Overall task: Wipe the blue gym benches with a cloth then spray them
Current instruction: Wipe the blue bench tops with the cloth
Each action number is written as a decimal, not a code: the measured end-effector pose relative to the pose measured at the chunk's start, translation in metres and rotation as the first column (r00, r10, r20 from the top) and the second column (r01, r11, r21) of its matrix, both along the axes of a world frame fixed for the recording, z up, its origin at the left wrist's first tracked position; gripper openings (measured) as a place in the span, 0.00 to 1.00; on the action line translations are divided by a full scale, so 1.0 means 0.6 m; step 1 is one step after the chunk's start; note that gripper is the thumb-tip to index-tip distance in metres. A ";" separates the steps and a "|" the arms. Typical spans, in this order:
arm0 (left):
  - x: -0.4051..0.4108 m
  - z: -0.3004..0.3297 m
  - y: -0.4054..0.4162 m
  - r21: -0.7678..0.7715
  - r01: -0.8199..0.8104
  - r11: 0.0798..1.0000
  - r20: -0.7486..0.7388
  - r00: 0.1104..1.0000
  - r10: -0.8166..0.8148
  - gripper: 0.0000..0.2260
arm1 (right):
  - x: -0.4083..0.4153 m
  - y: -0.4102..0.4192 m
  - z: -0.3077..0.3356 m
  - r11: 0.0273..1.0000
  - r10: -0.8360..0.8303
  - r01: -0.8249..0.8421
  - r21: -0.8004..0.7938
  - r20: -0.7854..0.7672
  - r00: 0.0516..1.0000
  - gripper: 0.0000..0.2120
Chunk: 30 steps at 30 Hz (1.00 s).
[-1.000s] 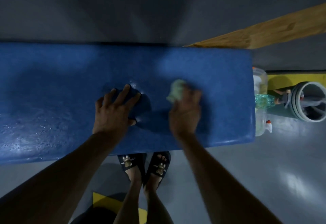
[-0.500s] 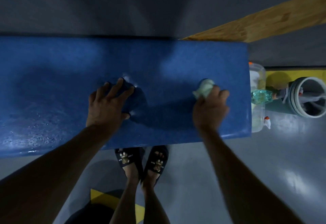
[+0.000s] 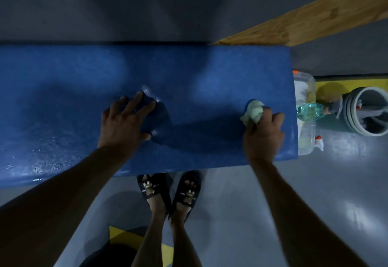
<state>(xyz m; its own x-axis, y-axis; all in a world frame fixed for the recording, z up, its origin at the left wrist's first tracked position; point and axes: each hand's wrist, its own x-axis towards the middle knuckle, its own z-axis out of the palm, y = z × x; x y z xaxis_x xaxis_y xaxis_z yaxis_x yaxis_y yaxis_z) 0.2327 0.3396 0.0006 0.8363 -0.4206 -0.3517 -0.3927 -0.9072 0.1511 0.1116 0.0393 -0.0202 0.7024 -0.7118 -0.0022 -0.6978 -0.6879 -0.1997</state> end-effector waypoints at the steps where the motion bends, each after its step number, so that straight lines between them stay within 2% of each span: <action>1: -0.001 0.001 0.000 -0.004 -0.001 1.000 -0.005 1.000 0.001 0.42 | 0.004 0.041 -0.003 1.000 0.000 -0.001 0.022 0.025 1.000 0.20; 3: -0.002 0.002 0.001 -0.009 0.007 1.000 -0.003 1.000 -0.007 0.41 | 0.007 0.133 -0.003 0.984 0.169 -0.171 0.038 0.055 0.984 0.22; 5: -0.002 0.002 0.002 -0.008 0.015 1.000 -0.001 1.000 -0.015 0.41 | -0.001 0.205 0.012 0.904 0.421 -0.419 0.087 -0.008 0.907 0.22; 7: -0.002 0.003 0.002 -0.013 0.009 1.000 -0.024 1.000 -0.010 0.41 | -0.010 0.205 0.025 0.781 0.620 -0.614 0.116 -0.020 0.784 0.20; 9: -0.002 0.004 0.002 -0.019 0.000 1.000 -0.030 1.000 -0.001 0.42 | -0.021 0.141 0.017 0.682 0.730 -0.731 0.019 -0.063 0.680 0.21; 10: -0.002 0.005 0.002 -0.022 -0.001 1.000 -0.028 1.000 0.000 0.42 | -0.030 0.096 0.006 0.677 0.729 -0.735 -0.043 -0.102 0.677 0.21; 11: -0.002 0.004 0.002 -0.026 0.000 1.000 -0.027 1.000 0.000 0.42 | -0.041 0.047 -0.002 0.723 0.671 -0.684 -0.095 -0.139 0.729 0.22; 13: -0.003 0.003 0.002 -0.026 0.003 1.000 -0.027 1.000 -0.004 0.41 | -0.061 -0.031 -0.001 0.895 0.418 -0.436 -0.095 -0.159 0.894 0.21; 14: -0.003 0.002 0.002 -0.021 0.003 1.000 -0.025 1.000 -0.003 0.41 | -0.066 -0.046 0.004 0.953 0.282 -0.295 -0.072 -0.147 0.948 0.20; 16: -0.004 0.000 0.004 -0.020 -0.003 1.000 -0.017 1.000 0.003 0.41 | -0.062 -0.024 0.002 0.997 0.063 -0.067 -0.044 -0.086 0.994 0.18; 18: -0.004 -0.001 0.002 -0.022 -0.006 1.000 -0.021 1.000 0.005 0.42 | -0.048 0.046 -0.005 0.999 -0.042 0.042 0.018 -0.003 0.999 0.19; 20: -0.006 0.001 -0.001 -0.011 -0.012 1.000 -0.032 0.999 0.011 0.41 | -0.041 0.135 -0.005 0.994 0.084 -0.085 0.064 0.019 0.996 0.20; 22: -0.010 0.002 -0.003 -0.005 -0.031 1.000 -0.042 0.999 0.030 0.41 | -0.053 0.199 0.007 0.929 0.358 -0.355 0.100 -0.014 0.934 0.19; 24: -0.015 0.001 -0.003 0.005 -0.038 0.999 -0.053 0.998 0.038 0.41 | -0.067 0.190 0.019 0.761 0.643 -0.640 0.105 0.004 0.766 0.18; 26: -0.018 0.002 -0.005 0.011 -0.046 0.999 -0.062 0.997 0.046 0.41 | -0.082 0.119 0.015 0.622 0.783 -0.783 0.019 -0.024 0.621 0.19; 27: -0.018 0.002 -0.005 0.010 -0.056 0.998 -0.067 0.996 0.056 0.41 | -0.091 0.072 0.009 0.626 0.778 -0.779 -0.033 -0.050 0.627 0.20; 28: -0.019 0.002 -0.007 0.010 -0.064 0.998 -0.071 0.995 0.065 0.41 | -0.101 0.021 0.003 0.687 0.718 -0.722 -0.077 -0.082 0.691 0.21; 30: -0.022 0.002 -0.010 0.021 -0.075 0.997 -0.070 0.995 0.077 0.41 | -0.120 -0.061 0.002 0.876 0.454 -0.470 -0.109 -0.145 0.879 0.22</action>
